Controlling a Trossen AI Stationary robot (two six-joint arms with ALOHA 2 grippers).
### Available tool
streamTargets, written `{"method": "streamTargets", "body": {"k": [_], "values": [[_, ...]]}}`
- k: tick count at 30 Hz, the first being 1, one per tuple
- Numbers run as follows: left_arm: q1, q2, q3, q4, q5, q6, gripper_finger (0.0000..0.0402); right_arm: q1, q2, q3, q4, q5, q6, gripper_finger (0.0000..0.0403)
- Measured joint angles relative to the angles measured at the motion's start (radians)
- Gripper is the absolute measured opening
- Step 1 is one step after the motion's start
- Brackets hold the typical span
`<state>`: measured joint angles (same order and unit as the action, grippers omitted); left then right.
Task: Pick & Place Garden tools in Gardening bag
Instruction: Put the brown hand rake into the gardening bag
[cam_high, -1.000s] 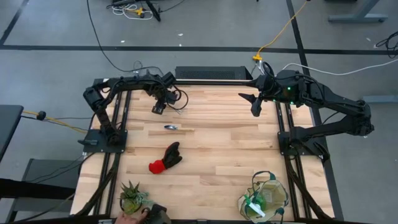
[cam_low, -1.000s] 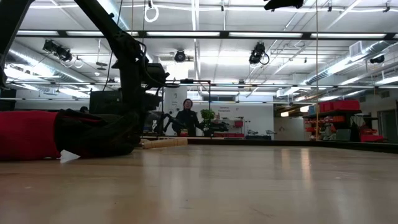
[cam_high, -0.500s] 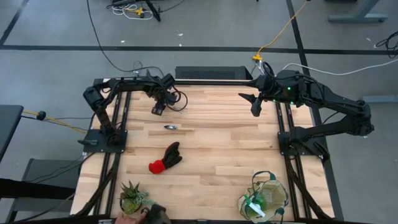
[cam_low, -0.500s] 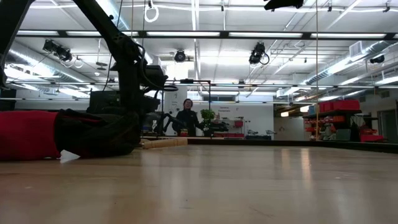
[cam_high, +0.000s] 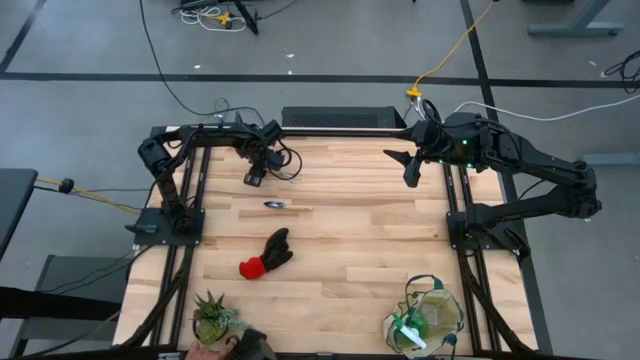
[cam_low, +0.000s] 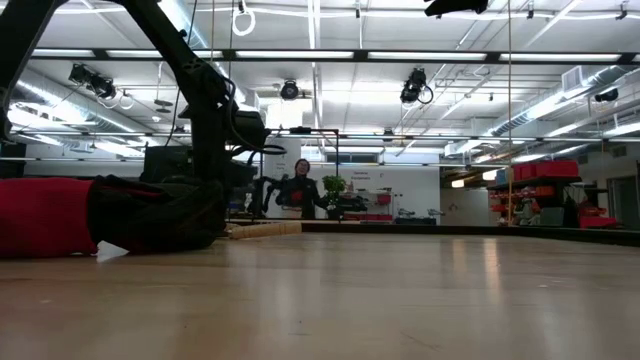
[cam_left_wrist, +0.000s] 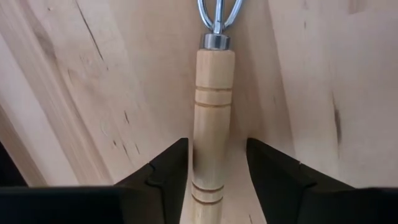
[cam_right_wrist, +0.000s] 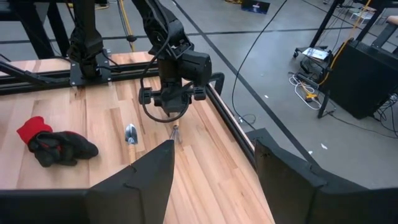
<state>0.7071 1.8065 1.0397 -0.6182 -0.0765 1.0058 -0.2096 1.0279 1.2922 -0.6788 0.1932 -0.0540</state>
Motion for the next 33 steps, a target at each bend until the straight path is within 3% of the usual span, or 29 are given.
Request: {"method": "streamTargets", "body": {"k": [15, 28, 33], "values": [[0.0, 0.0, 0.0, 0.001, -0.002, 0.0, 0.0091, 0.0, 0.0, 0.0, 0.0, 0.0, 0.0, 0.0224], [-0.02, -0.014, 0.0, -0.024, -0.006, -0.038, 0.0079, 0.0, 0.0, 0.0, 0.0, 0.0, 0.0, 0.0224], [-0.039, -0.02, 0.045, -0.108, 0.0, -0.134, 0.0081, 0.0, 0.0, 0.0, 0.0, 0.0, 0.0, 0.0224]]}}
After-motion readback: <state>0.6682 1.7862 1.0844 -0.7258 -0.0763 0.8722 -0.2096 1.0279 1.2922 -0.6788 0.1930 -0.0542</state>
